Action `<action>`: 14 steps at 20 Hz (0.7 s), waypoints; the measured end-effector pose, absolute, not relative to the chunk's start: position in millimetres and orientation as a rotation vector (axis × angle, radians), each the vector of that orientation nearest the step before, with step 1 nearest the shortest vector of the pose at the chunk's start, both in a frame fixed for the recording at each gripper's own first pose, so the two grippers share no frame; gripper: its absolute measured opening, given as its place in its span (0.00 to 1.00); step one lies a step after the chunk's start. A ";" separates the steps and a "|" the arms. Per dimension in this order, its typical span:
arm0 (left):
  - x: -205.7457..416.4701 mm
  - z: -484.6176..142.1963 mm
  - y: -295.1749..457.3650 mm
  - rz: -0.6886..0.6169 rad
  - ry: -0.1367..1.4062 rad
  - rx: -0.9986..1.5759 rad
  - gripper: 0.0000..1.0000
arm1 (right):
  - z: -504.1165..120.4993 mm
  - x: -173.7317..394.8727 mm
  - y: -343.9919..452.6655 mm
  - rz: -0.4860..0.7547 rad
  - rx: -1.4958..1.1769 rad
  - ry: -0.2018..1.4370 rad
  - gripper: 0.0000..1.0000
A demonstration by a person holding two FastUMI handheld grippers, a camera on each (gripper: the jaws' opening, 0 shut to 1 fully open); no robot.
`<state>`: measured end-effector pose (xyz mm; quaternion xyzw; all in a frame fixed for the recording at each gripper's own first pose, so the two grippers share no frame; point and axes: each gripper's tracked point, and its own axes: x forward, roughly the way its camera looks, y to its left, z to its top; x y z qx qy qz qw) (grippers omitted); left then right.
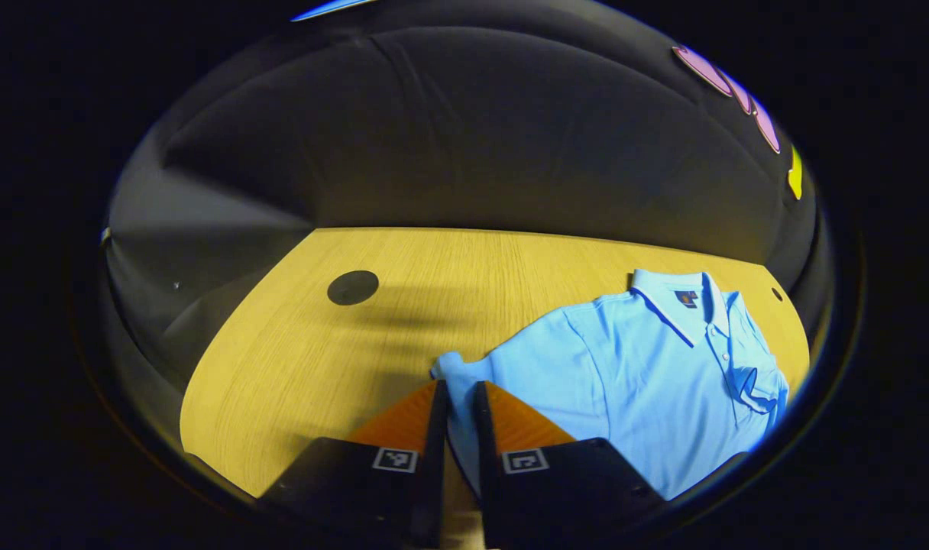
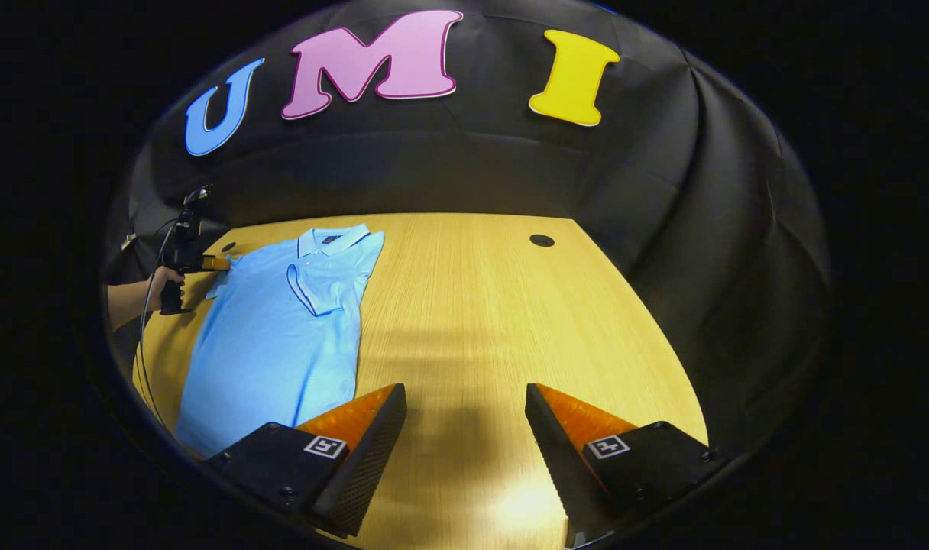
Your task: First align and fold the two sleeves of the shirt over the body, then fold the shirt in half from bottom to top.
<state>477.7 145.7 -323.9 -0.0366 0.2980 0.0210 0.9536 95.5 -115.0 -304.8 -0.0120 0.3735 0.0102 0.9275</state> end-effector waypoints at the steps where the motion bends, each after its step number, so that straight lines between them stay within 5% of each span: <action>1: 477.7 -322.9 143.5 0.040 0.605 -0.078 0.16 | -307.6 95.9 -115.4 0.021 -0.020 0.766 0.98; 2: 477.5 -321.7 143.4 0.041 0.605 -0.080 0.07 | -309.9 95.8 -114.8 0.021 -0.016 0.768 0.98; 14: 481.7 -246.6 105.8 0.008 0.507 -0.011 0.06 | -315.6 109.8 -111.6 0.035 0.052 0.800 0.98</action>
